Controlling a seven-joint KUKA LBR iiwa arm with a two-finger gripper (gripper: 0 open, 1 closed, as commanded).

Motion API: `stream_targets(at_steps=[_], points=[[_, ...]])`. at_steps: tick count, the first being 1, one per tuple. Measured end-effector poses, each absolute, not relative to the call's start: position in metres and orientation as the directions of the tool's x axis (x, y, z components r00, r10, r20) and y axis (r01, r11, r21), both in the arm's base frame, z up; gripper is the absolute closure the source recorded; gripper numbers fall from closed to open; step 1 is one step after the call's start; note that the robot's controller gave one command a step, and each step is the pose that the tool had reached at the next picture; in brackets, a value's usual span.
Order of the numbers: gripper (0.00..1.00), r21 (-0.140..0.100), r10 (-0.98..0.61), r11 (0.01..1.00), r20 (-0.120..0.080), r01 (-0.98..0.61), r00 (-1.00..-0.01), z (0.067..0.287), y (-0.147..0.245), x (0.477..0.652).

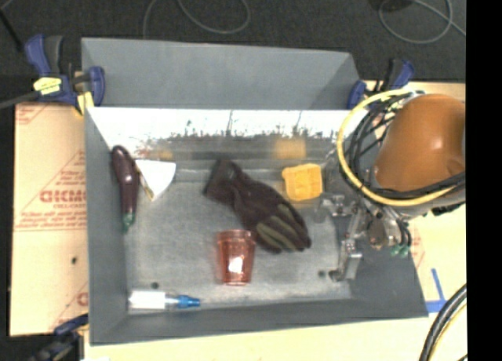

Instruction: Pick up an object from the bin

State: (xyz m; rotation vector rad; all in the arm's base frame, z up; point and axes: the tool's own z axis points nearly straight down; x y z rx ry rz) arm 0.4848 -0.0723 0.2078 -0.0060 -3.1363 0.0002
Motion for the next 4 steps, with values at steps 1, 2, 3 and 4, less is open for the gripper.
stream_targets(at_steps=[1, 2, 3, 4], points=[[1.00, -0.001, -0.001, 1.000, -0.004, -0.001, -1.000, 0.212, -0.072, 0.487], [0.00, -0.001, -0.002, 1.000, -0.004, -0.002, -1.000, 0.212, -0.072, 0.487], [0.00, -0.001, -0.002, 1.000, -0.004, -0.002, -1.000, 0.212, -0.072, 0.487], [0.00, -0.004, -0.050, 0.999, -0.013, -0.050, -0.999, 0.171, -0.069, 0.507]])
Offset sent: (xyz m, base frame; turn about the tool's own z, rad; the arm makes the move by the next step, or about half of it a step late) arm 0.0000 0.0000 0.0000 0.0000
